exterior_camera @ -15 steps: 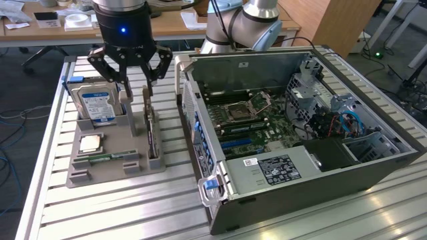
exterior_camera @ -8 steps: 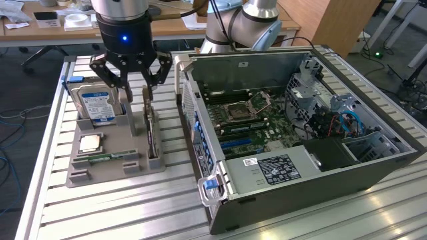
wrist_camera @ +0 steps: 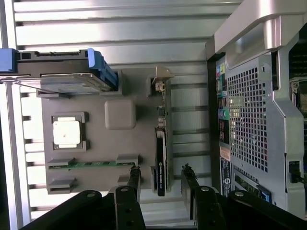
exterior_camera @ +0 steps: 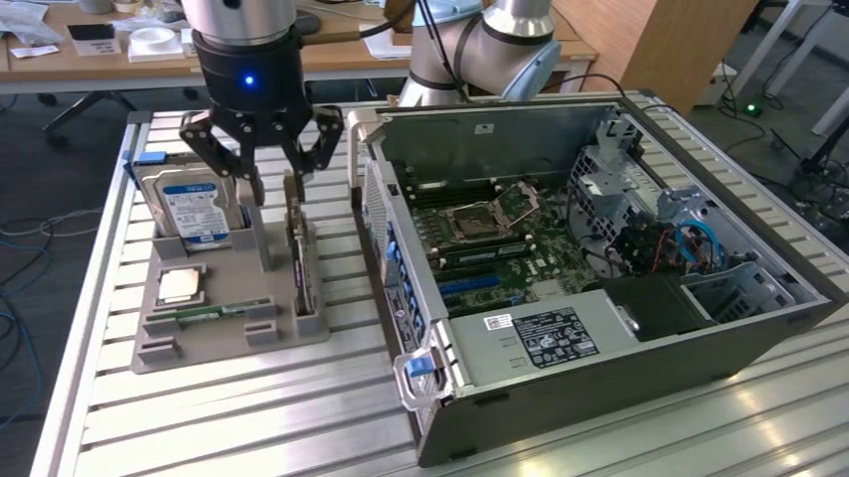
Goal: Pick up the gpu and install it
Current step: 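Pick up the gpu and move the gpu toward the slot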
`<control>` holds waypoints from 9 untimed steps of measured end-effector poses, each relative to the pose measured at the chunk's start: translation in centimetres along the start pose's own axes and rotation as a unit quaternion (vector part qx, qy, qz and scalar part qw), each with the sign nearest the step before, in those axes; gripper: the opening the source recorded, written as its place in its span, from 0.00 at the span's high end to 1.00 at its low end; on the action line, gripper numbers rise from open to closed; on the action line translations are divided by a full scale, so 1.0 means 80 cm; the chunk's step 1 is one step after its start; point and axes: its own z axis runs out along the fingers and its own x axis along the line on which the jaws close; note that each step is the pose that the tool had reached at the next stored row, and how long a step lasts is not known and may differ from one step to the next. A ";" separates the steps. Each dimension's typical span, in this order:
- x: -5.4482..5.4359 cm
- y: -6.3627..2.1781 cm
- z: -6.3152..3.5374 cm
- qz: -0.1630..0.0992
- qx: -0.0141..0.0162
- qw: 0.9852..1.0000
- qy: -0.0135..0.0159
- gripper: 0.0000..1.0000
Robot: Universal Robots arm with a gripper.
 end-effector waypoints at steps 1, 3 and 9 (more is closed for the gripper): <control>0.000 0.000 0.001 0.000 0.000 1.000 0.000 0.53; 0.000 0.000 0.003 0.000 0.000 1.000 0.000 0.53; 0.000 0.000 0.009 0.000 0.000 1.000 0.000 0.53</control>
